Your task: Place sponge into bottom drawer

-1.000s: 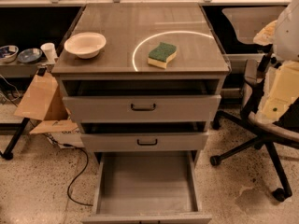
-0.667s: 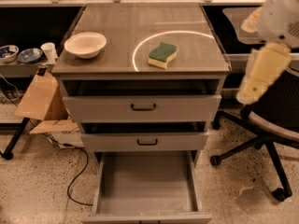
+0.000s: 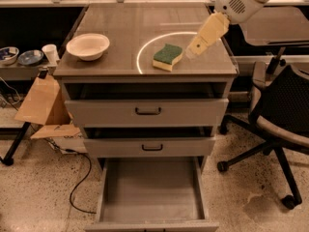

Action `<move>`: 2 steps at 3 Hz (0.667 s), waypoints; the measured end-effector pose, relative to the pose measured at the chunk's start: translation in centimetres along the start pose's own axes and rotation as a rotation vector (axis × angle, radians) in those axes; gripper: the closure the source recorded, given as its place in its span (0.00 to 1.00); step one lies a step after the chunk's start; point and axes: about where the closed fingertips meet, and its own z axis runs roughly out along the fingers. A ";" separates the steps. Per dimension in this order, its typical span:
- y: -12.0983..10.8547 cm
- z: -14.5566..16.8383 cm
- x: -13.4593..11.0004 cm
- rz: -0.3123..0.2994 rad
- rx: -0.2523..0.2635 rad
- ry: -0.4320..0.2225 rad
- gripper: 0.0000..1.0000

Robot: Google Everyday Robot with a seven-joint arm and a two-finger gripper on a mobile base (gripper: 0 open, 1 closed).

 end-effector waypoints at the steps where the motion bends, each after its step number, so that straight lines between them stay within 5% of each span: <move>1: 0.1 0.0 0.0 -0.005 0.000 0.001 0.00; 2: -0.5 1.1 -0.6 0.020 0.005 -0.029 0.00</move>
Offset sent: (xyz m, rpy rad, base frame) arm 0.0288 0.0114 -0.0088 0.0867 -0.0324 -0.0555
